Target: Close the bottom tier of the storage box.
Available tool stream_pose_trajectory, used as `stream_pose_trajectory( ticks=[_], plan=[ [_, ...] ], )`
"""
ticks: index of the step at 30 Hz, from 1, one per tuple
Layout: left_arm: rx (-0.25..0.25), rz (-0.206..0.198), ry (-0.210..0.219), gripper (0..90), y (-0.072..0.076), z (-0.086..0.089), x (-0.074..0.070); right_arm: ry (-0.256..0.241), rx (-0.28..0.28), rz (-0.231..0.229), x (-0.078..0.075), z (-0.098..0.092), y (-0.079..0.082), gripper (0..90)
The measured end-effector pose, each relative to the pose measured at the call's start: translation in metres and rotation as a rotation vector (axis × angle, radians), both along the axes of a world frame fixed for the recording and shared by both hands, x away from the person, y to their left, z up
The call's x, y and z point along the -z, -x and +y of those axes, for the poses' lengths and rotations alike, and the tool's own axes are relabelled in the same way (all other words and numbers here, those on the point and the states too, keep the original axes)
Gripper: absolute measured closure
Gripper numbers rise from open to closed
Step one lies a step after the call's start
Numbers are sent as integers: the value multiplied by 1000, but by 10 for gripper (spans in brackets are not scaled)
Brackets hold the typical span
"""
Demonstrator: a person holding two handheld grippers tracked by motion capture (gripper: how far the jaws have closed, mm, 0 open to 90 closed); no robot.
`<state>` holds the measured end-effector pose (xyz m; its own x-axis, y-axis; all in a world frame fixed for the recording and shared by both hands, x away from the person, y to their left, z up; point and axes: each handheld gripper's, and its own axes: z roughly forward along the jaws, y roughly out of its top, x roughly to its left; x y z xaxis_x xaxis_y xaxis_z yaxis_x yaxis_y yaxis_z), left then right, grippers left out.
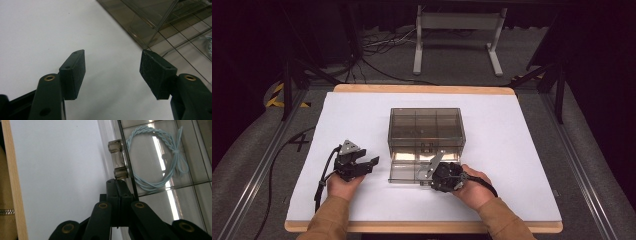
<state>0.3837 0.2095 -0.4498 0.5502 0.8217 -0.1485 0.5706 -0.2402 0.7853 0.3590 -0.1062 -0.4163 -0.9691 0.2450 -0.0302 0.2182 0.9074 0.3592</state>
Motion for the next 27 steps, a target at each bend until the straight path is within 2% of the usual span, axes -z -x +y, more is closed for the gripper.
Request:
stream_pose_trajectory(
  ticks=[11, 21, 27],
  plan=[
    [1, -1, 0, 381, 0, 0, 0, 9, 22, -17, -1, 0, -10, 900],
    [2, -1, 0, 381, 0, 0, 0, -6, 58, -35, -2, -1, -18, 900],
    [2, -1, 0, 381, 0, 0, 0, -19, 54, -45, -2, -3, -23, 900]
  ],
)
